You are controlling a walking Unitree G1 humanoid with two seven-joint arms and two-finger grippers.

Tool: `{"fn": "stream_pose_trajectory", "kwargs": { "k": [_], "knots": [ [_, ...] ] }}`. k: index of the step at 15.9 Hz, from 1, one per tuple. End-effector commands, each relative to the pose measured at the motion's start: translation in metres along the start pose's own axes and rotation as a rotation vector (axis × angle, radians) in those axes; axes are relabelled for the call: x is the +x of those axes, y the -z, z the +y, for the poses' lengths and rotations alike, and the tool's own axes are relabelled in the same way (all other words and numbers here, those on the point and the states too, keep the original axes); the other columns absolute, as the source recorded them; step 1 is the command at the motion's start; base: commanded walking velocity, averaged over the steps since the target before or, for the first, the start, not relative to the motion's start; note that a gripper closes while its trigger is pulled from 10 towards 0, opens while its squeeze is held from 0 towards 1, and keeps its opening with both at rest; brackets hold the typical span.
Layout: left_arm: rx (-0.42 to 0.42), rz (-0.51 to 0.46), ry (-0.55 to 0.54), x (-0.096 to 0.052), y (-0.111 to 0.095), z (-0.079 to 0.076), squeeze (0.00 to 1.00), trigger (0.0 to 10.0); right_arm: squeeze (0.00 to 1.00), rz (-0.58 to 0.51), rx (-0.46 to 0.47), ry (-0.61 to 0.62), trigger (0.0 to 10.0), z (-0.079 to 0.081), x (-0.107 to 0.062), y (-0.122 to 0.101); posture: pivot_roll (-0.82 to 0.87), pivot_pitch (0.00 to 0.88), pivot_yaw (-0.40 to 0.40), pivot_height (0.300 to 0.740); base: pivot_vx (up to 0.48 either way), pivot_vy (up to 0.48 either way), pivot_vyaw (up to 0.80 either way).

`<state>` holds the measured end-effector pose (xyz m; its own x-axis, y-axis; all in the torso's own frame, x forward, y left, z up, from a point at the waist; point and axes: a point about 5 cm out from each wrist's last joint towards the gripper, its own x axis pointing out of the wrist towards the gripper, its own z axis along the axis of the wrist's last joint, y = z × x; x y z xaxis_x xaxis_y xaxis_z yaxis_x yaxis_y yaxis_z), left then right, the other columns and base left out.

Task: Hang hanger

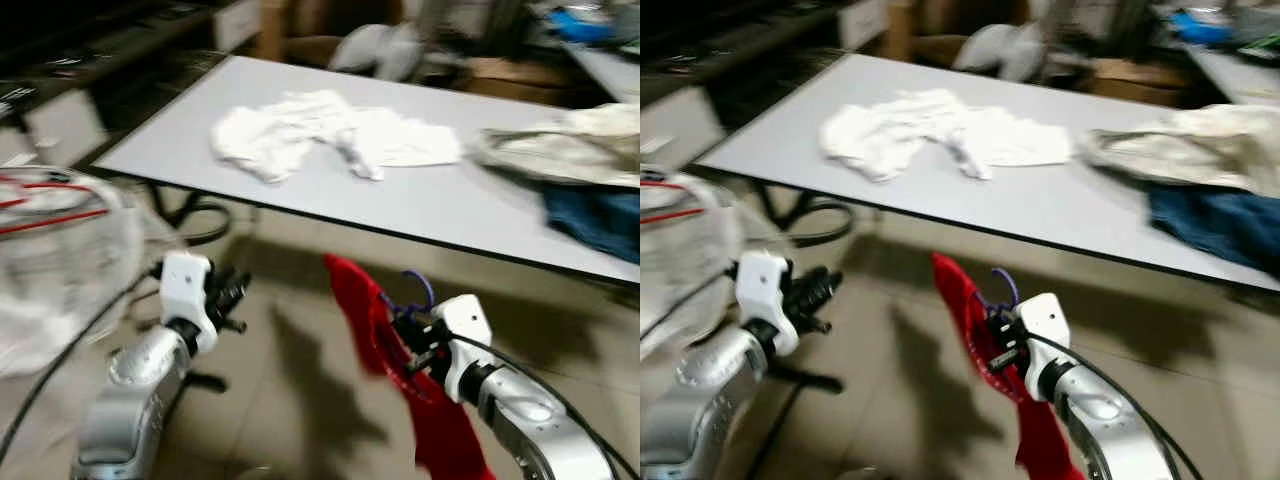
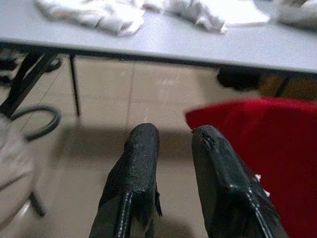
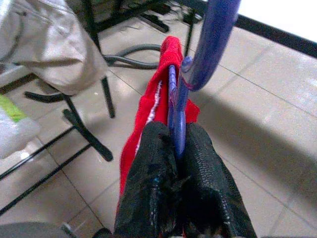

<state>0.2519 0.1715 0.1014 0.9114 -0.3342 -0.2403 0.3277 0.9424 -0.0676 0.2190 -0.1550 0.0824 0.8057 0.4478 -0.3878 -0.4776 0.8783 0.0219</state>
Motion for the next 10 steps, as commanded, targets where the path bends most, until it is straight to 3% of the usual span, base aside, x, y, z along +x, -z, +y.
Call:
{"fn": "stream_pose_trajectory", "kwargs": {
  "k": [1, 3, 5, 10],
  "knots": [
    [0.025, -0.003, 0.01, 0.001, -0.001, -0.003, 0.0, 10.0, 0.0, -0.041, -0.031, 0.041, 10.0, -0.01, -0.004, -0.008, 0.01, 0.0, -0.024, 0.74, 0.0, 0.0, 0.8],
    [0.056, 0.003, 0.026, -0.004, 0.0, -0.013, 0.0, 10.0, 0.0, -0.022, -0.048, 0.03, 10.0, -0.02, -0.01, -0.009, 0.04, 0.0, -0.038, 0.74, 0.0, 0.0, 0.8],
    [0.002, 0.003, -0.019, -0.01, 0.006, -0.014, 0.0, 10.0, 0.0, -0.005, -0.016, 0.021, 10.0, -0.029, -0.009, -0.005, 0.05, 0.0, -0.049, 0.74, 0.0, 0.0, 0.8],
    [0.039, -0.018, -0.07, -0.013, 0.005, -0.009, 0.0, 10.0, 0.0, 0.019, 0.005, -0.121, 10.0, -0.022, -0.009, -0.002, 0.06, 0.0, -0.072, 0.74, 0.0, 0.0, 0.8]
  ]
}}
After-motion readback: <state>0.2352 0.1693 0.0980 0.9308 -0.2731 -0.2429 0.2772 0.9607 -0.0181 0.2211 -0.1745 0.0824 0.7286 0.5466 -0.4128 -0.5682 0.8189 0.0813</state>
